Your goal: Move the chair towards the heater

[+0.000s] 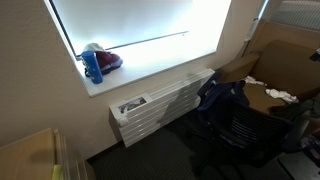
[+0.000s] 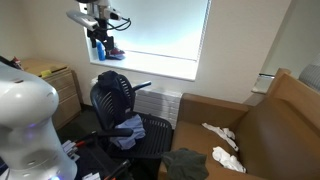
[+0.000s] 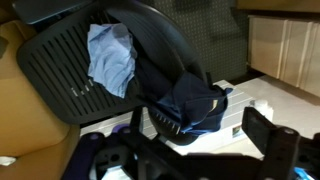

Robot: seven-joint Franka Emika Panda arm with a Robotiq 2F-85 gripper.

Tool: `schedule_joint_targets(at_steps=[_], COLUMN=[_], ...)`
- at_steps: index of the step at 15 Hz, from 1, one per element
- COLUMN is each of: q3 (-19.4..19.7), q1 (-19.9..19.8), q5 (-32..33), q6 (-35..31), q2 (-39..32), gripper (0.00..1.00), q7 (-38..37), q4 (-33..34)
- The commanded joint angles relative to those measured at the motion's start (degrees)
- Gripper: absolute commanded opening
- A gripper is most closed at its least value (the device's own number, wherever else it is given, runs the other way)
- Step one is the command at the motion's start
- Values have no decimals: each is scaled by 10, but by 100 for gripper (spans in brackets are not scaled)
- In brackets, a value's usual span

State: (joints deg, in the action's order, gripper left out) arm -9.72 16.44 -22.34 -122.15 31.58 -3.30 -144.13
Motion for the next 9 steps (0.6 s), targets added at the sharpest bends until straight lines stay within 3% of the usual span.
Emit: schedule_joint_targets(at_steps=[1, 3, 4, 7, 9], q3=[19, 17, 1, -1, -9], q1=[41, 32, 27, 19, 20], q5=[-70, -64, -63, -56, -50], q6=[4, 51, 14, 24, 31], q2=[-96, -133, -81, -126, -203], gripper=[100, 100, 100, 100, 100], q7=[87, 96, 77, 71, 65], q4=[53, 96, 44, 83, 109])
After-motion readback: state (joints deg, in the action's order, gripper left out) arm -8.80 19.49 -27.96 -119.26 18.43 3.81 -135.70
